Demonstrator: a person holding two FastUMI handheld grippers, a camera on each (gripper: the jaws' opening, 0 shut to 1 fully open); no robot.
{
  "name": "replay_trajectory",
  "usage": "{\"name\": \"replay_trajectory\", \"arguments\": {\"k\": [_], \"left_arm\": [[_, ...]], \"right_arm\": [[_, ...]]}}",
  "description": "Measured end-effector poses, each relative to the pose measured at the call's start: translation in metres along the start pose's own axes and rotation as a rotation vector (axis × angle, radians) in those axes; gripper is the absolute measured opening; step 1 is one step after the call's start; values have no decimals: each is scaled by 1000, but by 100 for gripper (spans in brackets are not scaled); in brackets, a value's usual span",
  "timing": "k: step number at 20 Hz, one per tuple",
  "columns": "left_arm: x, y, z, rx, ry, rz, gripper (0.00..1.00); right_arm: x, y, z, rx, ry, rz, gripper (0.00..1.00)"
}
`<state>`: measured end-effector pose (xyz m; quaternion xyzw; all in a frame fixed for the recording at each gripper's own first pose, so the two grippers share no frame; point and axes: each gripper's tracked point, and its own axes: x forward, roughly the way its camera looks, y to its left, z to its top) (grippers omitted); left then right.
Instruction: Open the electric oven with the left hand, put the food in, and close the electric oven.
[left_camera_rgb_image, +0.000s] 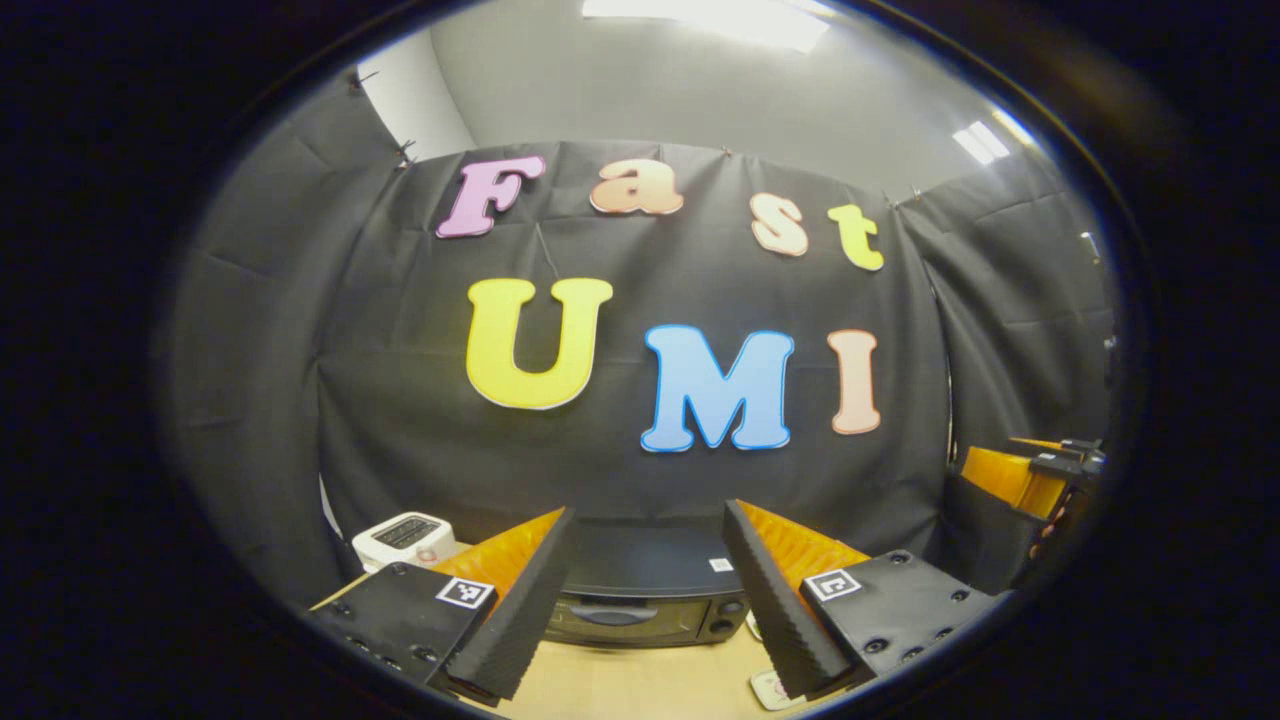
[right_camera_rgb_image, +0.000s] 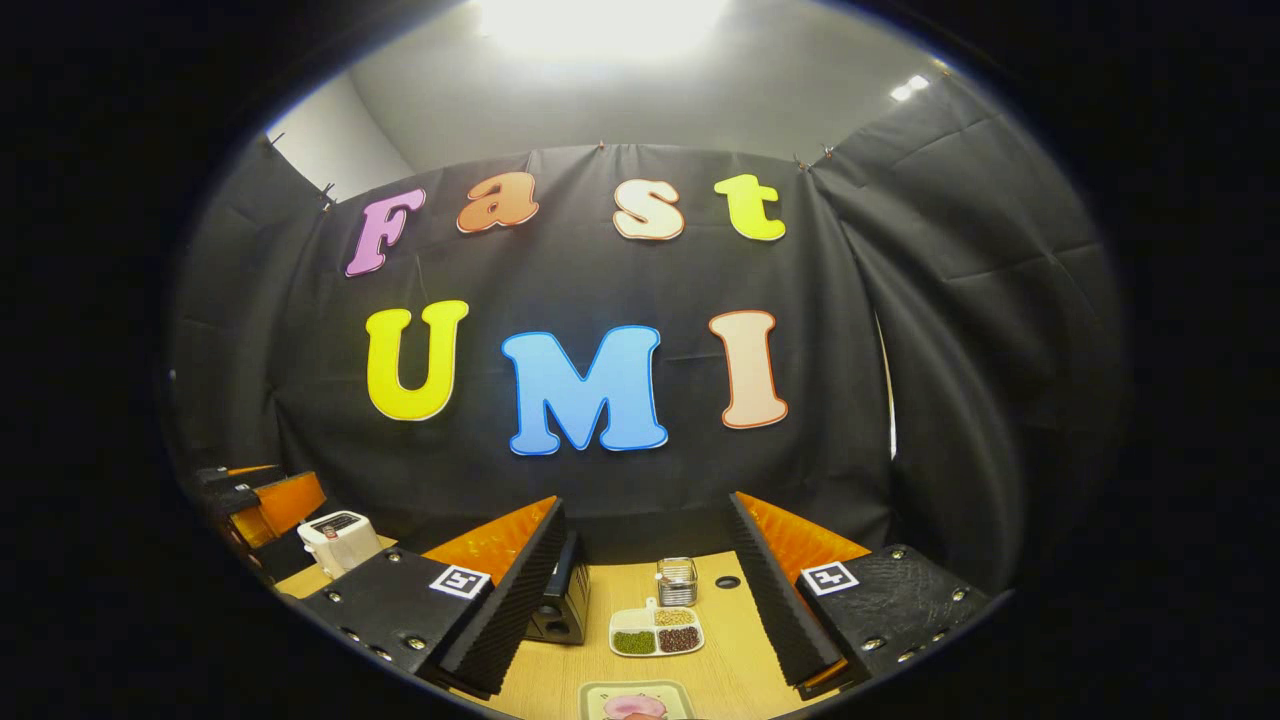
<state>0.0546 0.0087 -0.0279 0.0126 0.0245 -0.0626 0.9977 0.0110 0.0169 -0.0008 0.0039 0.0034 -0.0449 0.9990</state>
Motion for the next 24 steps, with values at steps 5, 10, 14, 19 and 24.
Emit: {"name": "replay_trajectory", "arguments": {"k": [5,10,14,19,24], "left_arm": [[49,4,-57,21,103,-12,98],[96,6,-127,27,222,-31,97],[128,24,-178,20,314,6,97],[159,34,-224,-6,400,7,97],[174,43,-245,50,420,14,97]], "right_arm": [[-6,-6,-11,-2,22,-23,97],[-12,-17,-18,-26,38,-51,98],[-17,-28,-28,-28,72,-93,97],[-18,-36,-35,-42,100,-131,97],[-19,-34,-36,-55,113,-152,97]]}}
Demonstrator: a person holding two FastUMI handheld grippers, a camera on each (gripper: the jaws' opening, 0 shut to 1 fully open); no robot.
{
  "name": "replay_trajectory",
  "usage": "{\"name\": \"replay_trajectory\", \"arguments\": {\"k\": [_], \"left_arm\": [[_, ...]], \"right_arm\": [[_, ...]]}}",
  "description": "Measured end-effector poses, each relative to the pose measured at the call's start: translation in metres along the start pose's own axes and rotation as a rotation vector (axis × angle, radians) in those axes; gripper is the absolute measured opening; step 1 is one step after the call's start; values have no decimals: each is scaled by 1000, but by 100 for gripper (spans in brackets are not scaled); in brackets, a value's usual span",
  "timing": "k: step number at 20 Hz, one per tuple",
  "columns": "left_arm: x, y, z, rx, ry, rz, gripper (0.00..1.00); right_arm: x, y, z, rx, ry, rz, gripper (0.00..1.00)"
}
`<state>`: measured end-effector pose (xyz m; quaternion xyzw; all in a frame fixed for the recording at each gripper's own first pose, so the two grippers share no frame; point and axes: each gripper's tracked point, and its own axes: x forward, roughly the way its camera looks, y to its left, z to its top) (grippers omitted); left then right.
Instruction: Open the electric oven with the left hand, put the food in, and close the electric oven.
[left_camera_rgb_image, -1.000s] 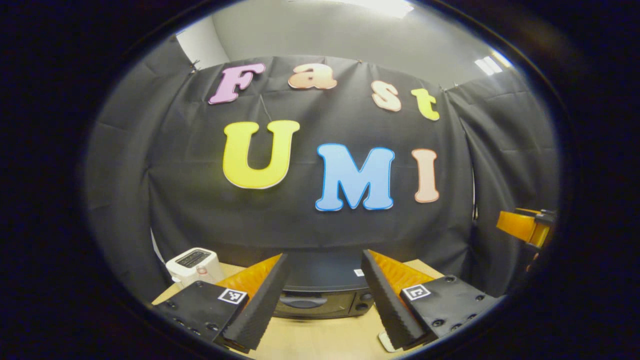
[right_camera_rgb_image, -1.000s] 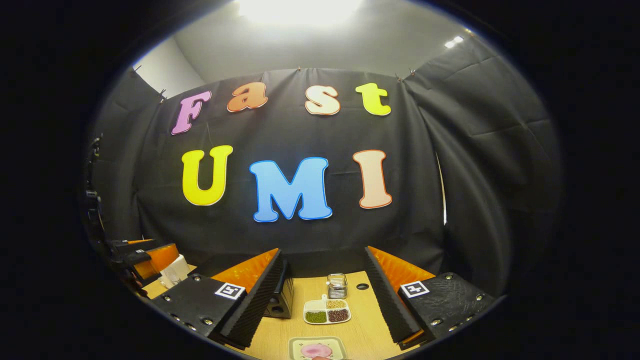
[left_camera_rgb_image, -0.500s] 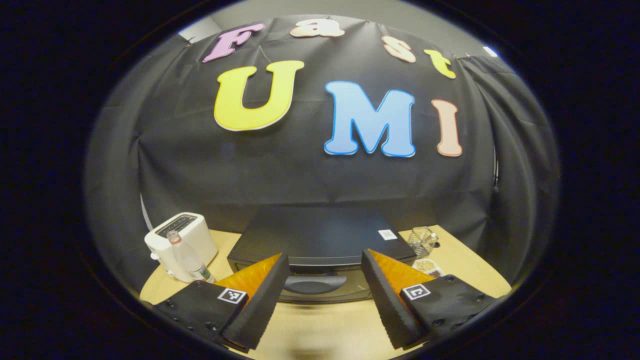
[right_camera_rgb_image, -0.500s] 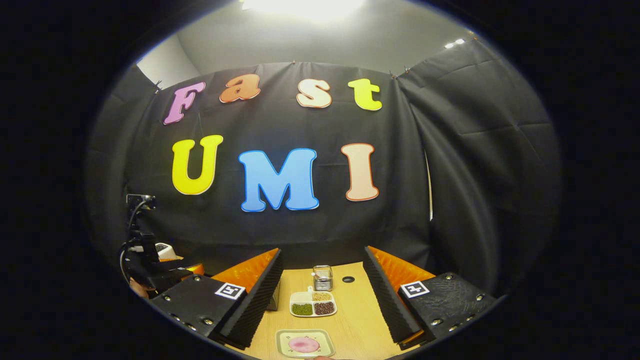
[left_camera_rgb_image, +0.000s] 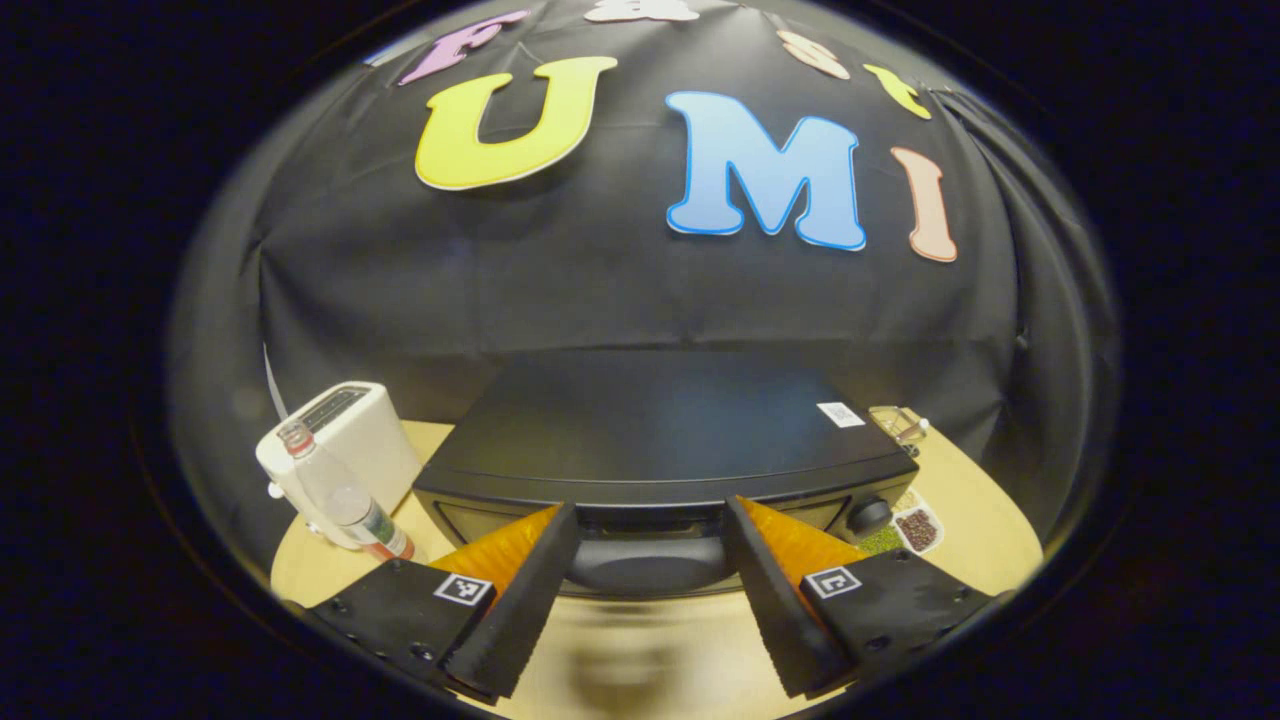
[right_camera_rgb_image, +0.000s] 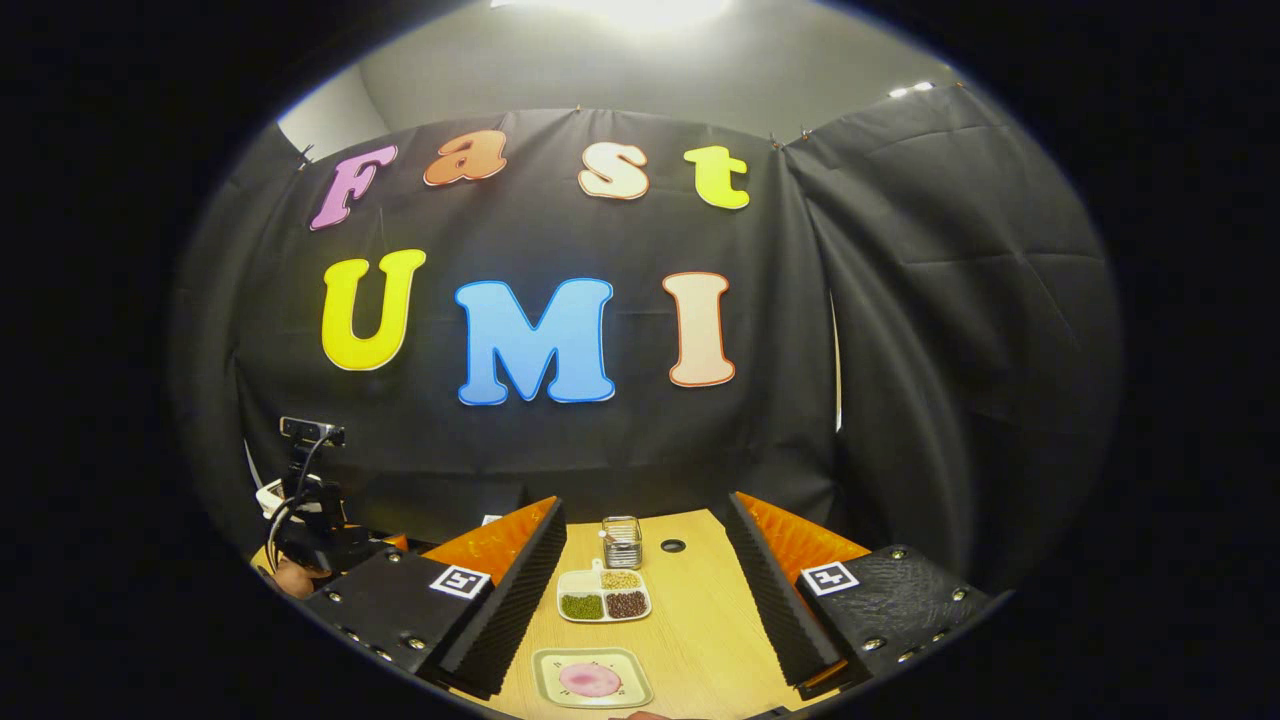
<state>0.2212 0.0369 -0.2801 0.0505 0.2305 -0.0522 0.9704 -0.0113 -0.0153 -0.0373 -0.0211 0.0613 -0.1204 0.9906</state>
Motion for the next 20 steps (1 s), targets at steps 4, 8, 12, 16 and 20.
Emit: {"name": "replay_trajectory", "arguments": {"k": [4,8,12,16,20], "left_arm": [[2,0,-1,23,-10,17,100],[-5,0,-7,17,1,-6,100],[-25,-2,-22,17,18,-18,98],[-44,-4,-42,36,36,-22,98],[-56,-5,-60,31,60,-27,98]], "right_arm": [[0,6,-2,-13,8,0,97],[0,13,-1,-15,5,17,97],[0,19,-3,-6,7,37,98],[0,24,-6,2,15,55,98],[-1,26,-11,-1,24,61,98]]}}
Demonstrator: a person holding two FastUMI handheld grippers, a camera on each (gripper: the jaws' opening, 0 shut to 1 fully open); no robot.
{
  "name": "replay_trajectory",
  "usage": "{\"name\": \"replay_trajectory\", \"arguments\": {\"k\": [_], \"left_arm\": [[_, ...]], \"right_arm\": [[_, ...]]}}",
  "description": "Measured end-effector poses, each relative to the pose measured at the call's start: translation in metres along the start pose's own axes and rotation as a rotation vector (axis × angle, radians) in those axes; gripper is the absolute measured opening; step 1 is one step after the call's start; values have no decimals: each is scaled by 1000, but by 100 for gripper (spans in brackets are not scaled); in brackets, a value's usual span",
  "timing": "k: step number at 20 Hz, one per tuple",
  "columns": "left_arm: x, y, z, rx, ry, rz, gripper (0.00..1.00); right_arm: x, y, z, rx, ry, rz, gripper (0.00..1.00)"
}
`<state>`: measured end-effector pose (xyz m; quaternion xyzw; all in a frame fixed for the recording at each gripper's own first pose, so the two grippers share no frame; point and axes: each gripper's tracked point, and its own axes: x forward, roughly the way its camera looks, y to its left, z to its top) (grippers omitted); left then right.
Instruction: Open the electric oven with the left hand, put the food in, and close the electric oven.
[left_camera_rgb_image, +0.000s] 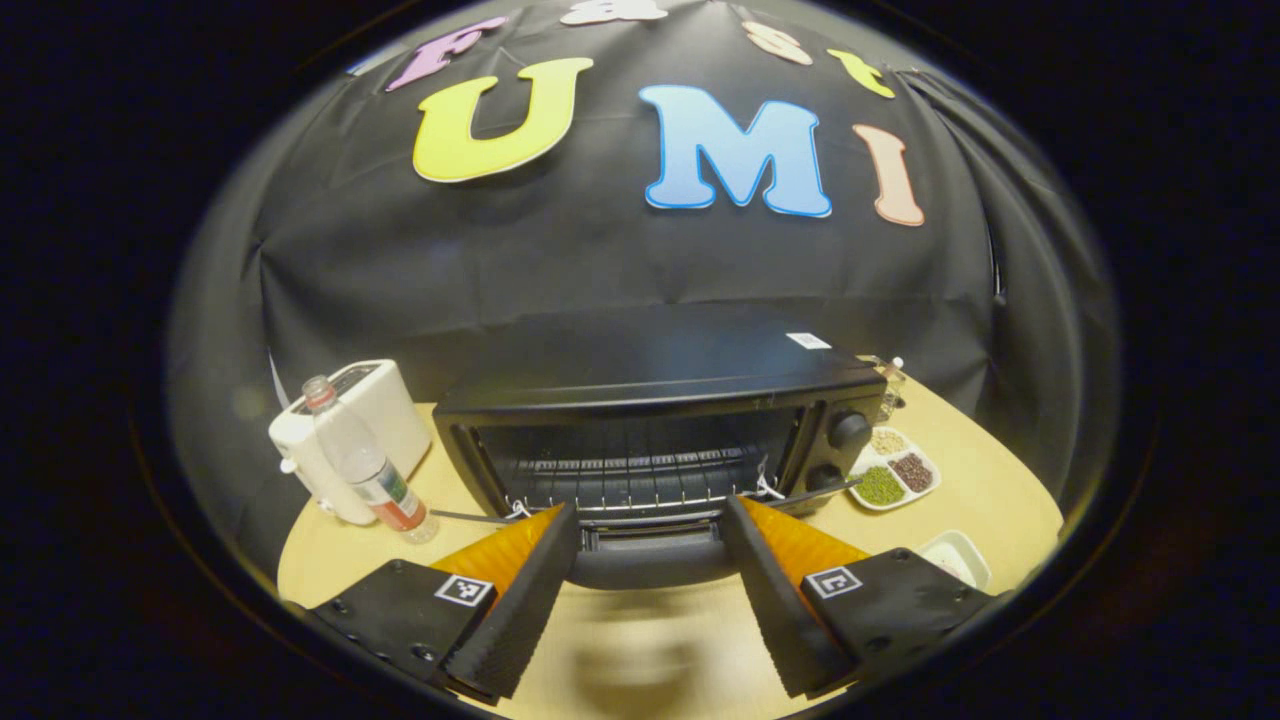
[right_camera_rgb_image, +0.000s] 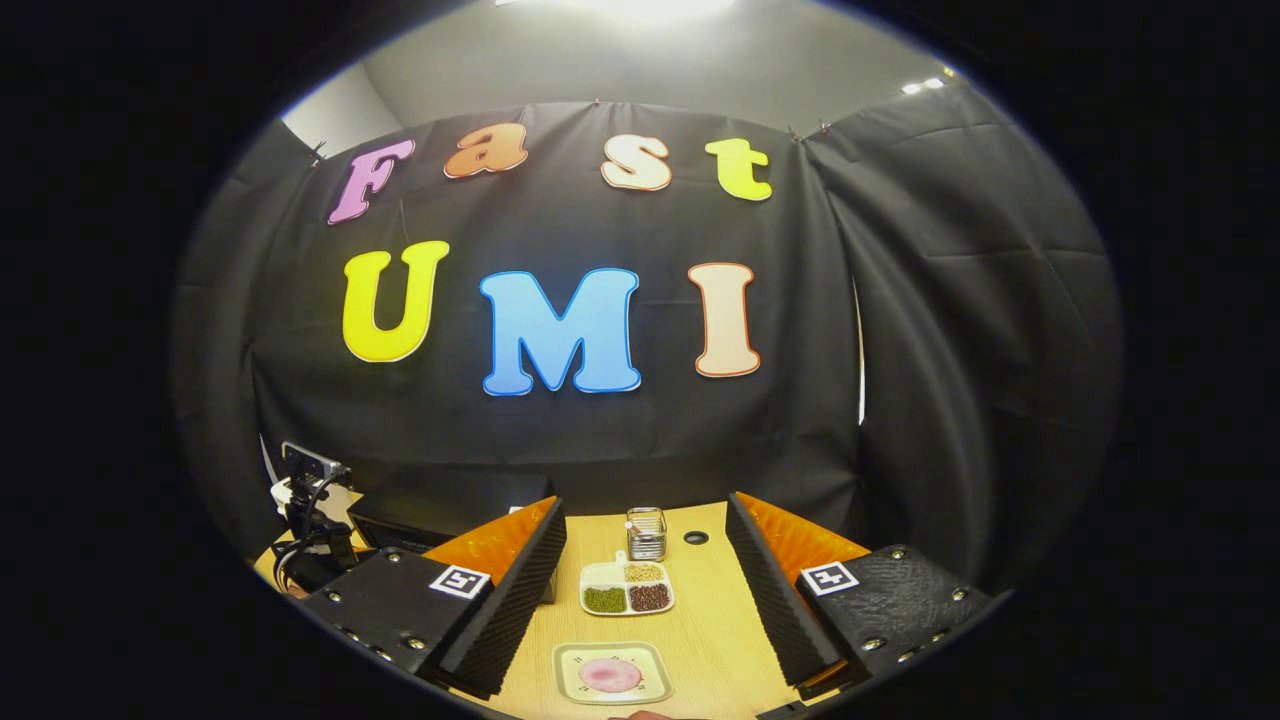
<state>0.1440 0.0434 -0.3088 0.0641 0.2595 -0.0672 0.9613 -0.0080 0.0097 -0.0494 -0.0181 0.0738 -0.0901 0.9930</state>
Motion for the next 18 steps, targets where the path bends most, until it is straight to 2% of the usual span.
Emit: {"name": "replay_trajectory", "arguments": {"k": [9,11,13,15,18], "left_arm": [[-21,-7,-58,41,82,-4,100],[-22,-8,-77,60,116,-3,98],[-23,-4,-90,64,142,6,100],[-26,2,-92,47,140,19,97],[-37,10,-67,16,83,31,97]], "right_arm": [[-6,1,-21,-2,55,3,98],[-7,0,-26,-7,71,4,98],[-8,1,-33,-9,93,8,98],[-7,1,-41,-12,116,15,98],[-2,4,-60,1,185,51,97]]}}
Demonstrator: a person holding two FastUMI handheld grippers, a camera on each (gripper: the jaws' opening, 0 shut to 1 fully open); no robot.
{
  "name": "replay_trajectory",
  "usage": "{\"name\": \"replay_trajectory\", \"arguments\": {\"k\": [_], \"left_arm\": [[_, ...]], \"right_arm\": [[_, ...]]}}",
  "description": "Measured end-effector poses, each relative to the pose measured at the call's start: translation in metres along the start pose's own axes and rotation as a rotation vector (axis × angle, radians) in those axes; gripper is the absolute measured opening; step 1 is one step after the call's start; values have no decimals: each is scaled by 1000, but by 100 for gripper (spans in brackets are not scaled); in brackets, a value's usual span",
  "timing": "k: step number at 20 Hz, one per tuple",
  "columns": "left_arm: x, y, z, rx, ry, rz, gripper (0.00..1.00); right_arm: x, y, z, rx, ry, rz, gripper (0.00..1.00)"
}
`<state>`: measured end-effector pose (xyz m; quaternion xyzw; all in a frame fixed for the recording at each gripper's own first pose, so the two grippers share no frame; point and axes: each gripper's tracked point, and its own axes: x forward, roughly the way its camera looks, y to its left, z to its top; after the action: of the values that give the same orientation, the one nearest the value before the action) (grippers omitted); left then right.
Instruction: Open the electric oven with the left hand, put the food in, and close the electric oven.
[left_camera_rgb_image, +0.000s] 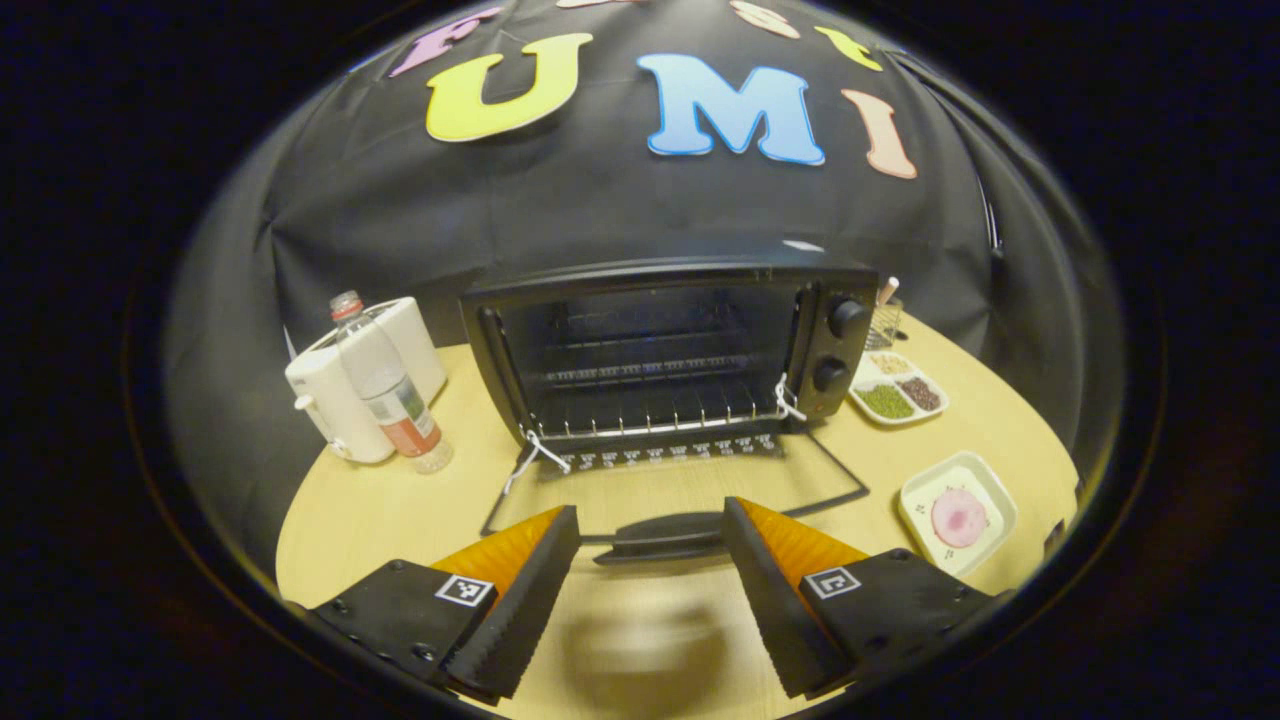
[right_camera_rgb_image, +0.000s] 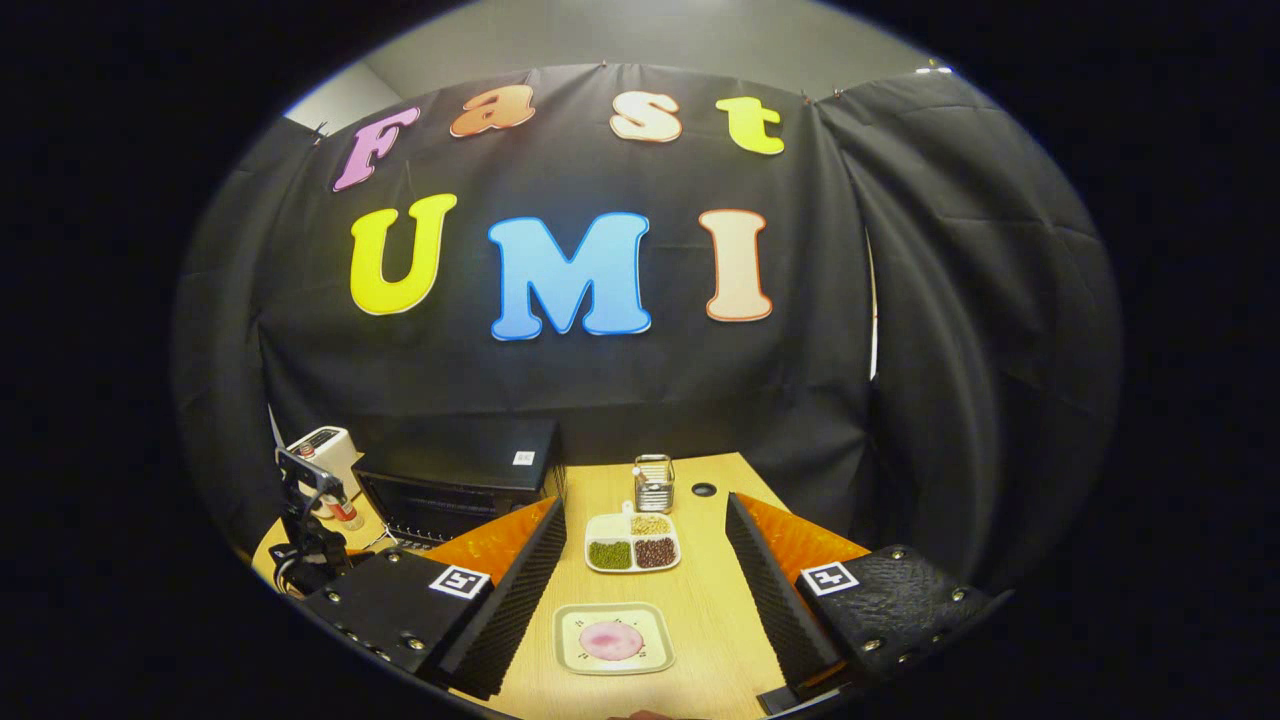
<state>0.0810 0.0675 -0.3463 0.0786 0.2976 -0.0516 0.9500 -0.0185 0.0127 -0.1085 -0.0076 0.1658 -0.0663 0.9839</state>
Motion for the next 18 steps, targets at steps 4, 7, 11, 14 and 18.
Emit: {"name": "replay_trajectory", "arguments": {"k": [4,7,11,14,18], "left_arm": [[-44,12,72,-31,-166,20,97],[-90,20,127,-48,-300,28,97],[-154,30,180,-63,-440,40,100],[-197,40,204,-83,-518,58,100],[-231,50,224,-100,-581,83,97]], "right_arm": [[27,-5,-39,5,167,67,98],[49,-9,-77,41,338,116,98],[62,-17,-126,-25,522,168,98],[77,-21,-158,-100,617,185,98],[89,-27,-192,-98,704,173,98]]}}
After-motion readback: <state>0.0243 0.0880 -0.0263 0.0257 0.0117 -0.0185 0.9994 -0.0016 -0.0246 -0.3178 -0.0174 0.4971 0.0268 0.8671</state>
